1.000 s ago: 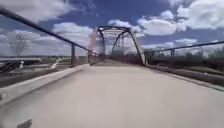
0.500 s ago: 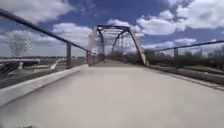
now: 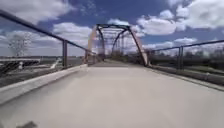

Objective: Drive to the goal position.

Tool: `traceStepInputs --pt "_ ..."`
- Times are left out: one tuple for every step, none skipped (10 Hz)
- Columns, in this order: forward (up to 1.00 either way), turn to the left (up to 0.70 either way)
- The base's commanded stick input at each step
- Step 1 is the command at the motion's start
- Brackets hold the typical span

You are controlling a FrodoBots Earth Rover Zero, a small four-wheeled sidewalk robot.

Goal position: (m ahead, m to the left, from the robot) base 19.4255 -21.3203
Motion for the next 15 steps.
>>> traceStepInputs --pt "0.7 0.0" --pt "0.7 0.0" --pt "0.7 0.0" --pt "0.7 0.0" --pt "0.7 0.0" --pt "0.7 0.0" --pt "0.7 0.0" --pt "0.7 -0.02" --pt "0.7 -0.14" --pt "0.7 -0.25" --pt "0.7 -0.27" --pt "0.7 -0.27" --pt "0.7 -0.27" --pt "0.7 -0.27" --pt "0.7 -0.27"
